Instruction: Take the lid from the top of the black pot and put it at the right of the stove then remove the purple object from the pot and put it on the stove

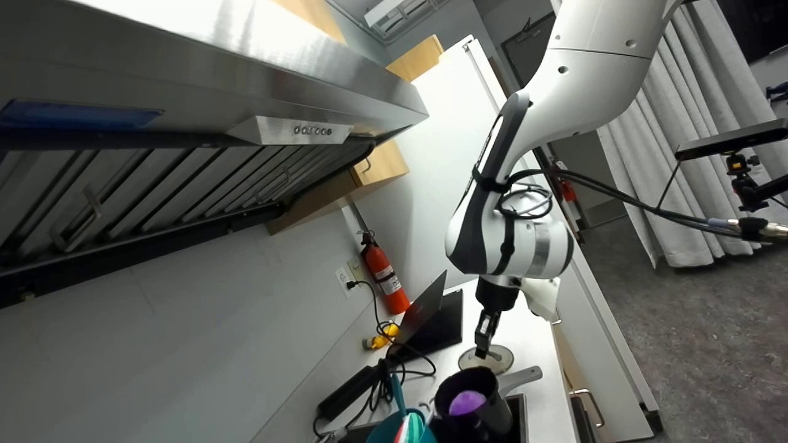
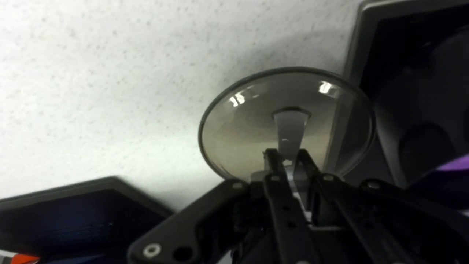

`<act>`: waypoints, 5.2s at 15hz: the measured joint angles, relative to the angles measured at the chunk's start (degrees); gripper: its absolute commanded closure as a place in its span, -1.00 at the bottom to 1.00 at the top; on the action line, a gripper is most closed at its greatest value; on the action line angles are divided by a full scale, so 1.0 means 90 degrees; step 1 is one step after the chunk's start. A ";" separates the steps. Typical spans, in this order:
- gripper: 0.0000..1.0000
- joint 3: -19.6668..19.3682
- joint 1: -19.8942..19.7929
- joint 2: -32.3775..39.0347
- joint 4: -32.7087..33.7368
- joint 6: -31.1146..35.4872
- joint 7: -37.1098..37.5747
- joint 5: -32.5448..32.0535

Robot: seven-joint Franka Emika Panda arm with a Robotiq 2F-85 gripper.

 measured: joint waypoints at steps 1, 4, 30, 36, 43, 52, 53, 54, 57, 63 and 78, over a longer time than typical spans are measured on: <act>0.93 0.0047 0.0023 0.0004 -0.0113 0.0020 -0.0030 0.0000; 0.93 0.0137 0.0104 0.0011 -0.0282 0.0072 -0.0053 0.0000; -1.00 0.0058 0.0226 -0.0001 0.0119 0.0084 -0.0053 -0.0061; -1.00 0.0267 0.0262 -0.0193 0.0067 0.0086 -0.0054 -0.0059; -1.00 0.0322 0.0399 -0.0673 -0.0470 0.0068 -0.0033 -0.0059; -1.00 0.0296 0.0707 -0.1283 -0.1225 0.0050 0.0046 -0.0062; -1.00 0.0295 0.0752 -0.1359 -0.1265 0.0047 0.0080 -0.0067; -1.00 0.0288 0.0797 -0.1423 -0.1307 0.0045 0.0137 -0.0086; -1.00 0.0237 0.0917 -0.1534 -0.1444 0.0035 0.0388 -0.0252; -0.76 0.0024 0.1087 -0.1516 -0.1689 0.0027 0.0814 -0.0671; -1.00 -0.0053 0.1468 -0.1461 -0.1584 0.0028 0.0990 -0.0806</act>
